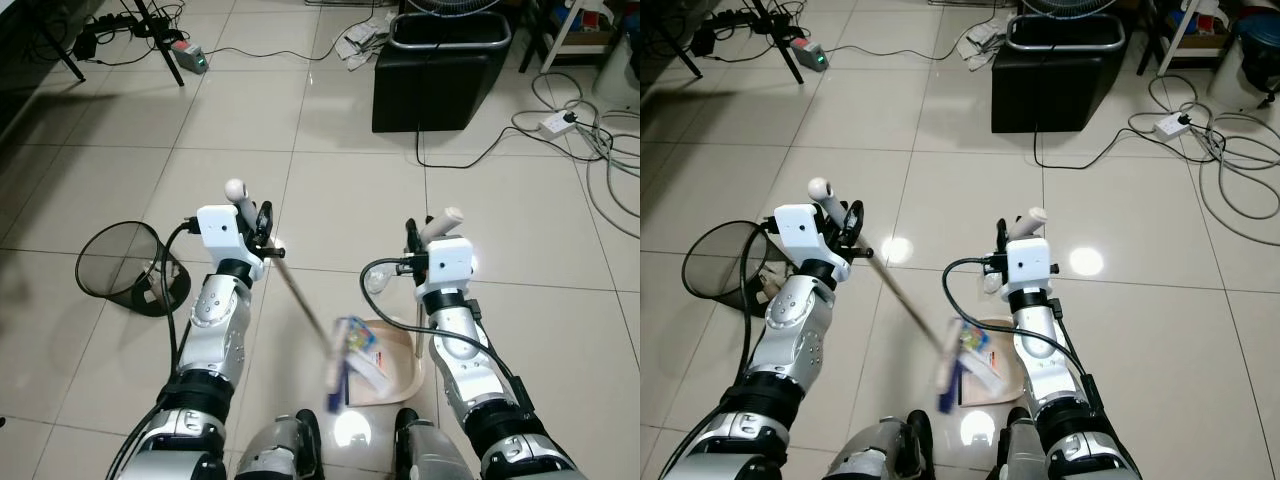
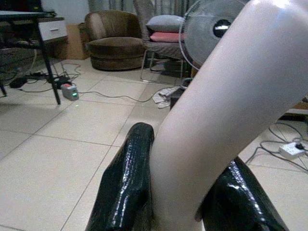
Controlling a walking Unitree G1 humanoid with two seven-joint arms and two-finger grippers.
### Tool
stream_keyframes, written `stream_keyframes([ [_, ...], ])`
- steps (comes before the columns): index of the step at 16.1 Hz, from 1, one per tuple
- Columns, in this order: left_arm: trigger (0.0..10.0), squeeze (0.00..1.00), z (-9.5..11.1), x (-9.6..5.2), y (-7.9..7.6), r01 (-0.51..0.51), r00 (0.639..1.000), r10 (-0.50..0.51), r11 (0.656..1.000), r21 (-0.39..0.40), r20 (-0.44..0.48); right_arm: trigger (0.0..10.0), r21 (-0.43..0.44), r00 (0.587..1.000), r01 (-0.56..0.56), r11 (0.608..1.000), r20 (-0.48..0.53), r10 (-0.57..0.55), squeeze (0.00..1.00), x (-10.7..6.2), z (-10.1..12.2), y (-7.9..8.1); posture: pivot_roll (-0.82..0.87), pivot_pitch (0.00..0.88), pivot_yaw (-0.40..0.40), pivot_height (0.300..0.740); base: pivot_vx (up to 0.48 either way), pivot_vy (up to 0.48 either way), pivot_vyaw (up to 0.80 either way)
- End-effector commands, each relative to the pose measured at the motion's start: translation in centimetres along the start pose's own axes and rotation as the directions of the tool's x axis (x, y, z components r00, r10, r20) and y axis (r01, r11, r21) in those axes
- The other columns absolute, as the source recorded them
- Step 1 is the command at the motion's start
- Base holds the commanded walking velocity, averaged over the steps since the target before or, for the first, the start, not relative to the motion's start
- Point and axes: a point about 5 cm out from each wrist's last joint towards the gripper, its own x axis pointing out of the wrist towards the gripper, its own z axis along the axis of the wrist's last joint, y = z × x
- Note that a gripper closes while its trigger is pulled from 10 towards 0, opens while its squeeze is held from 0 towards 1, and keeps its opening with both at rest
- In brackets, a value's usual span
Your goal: Sweep floor
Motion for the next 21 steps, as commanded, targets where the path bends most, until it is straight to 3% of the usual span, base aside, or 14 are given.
stream_keyframes([
  [1,10.0,0.00,0.1,0.1,0.2,0.002,1.000,-0.002,0.998,-0.064,0.000,10.0,0.020,1.000,0.022,1.000,-0.018,-0.022,0.00,-0.1,-0.4,-0.2,0.07,0.257,0.132,0.740,0.000,0.000,0.00],
  [5,10.0,0.00,1.3,0.8,-0.5,0.088,0.996,-0.084,0.986,-0.142,0.030,10.0,0.036,0.997,0.074,0.997,-0.024,-0.073,0.00,0.0,-0.5,-1.4,0.07,0.245,0.136,0.740,0.000,0.000,0.00],
  [6,10.0,0.00,1.9,1.1,-0.7,0.138,0.990,-0.134,0.983,-0.120,0.039,10.0,0.040,0.997,0.079,0.996,-0.022,-0.078,0.00,0.0,-0.5,-1.6,0.07,0.239,0.137,0.740,0.000,0.000,0.00],
  [9,10.0,0.00,3.5,1.6,-0.8,0.264,0.963,-0.267,0.963,0.062,0.046,10.0,0.061,0.995,0.099,0.993,-0.030,-0.097,0.00,-0.2,-0.6,-2.0,0.07,0.217,0.137,0.740,0.000,0.000,0.00],
  [11,10.0,0.00,5.6,2.1,-0.6,0.354,0.926,-0.373,0.910,0.216,0.054,10.0,0.082,0.992,0.121,0.989,-0.038,-0.119,0.00,-0.4,-0.8,-2.6,0.07,0.200,0.134,0.740,0.000,0.000,0.00],
  [13,10.0,0.00,7.9,2.7,-0.4,0.443,0.881,-0.472,0.852,0.277,0.043,10.0,0.095,0.990,0.138,0.986,-0.043,-0.134,0.00,-0.4,-0.9,-3.1,0.07,0.176,0.126,0.740,0.000,0.000,0.00],
  [15,10.0,0.00,9.5,3.1,0.3,0.475,0.858,-0.512,0.817,0.328,0.033,10.0,0.115,0.989,0.148,0.982,-0.039,-0.144,0.00,-0.2,-0.8,-3.5,0.07,0.158,0.122,0.740,0.000,0.000,0.00],
  [16,10.0,0.00,10.1,3.4,0.8,0.456,0.866,-0.499,0.815,0.359,0.034,10.0,0.136,0.988,0.154,0.979,-0.035,-0.150,0.00,-0.1,-0.7,-3.7,0.06,0.150,0.121,0.740,0.000,0.000,0.00],
  [18,10.0,0.00,10.9,3.7,3.2,0.308,0.930,-0.365,0.841,0.446,0.045,10.0,0.204,0.986,0.158,0.966,0.012,-0.164,0.00,0.5,0.4,-4.1,0.05,0.134,0.119,0.740,0.000,0.000,0.00],
  [21,10.0,0.00,10.0,2.8,5.8,0.115,0.984,-0.169,0.835,0.539,0.052,10.0,0.304,0.973,0.173,0.937,0.097,-0.211,0.00,1.9,3.3,-5.4,0.03,0.112,0.111,0.740,0.000,0.000,0.00],
])
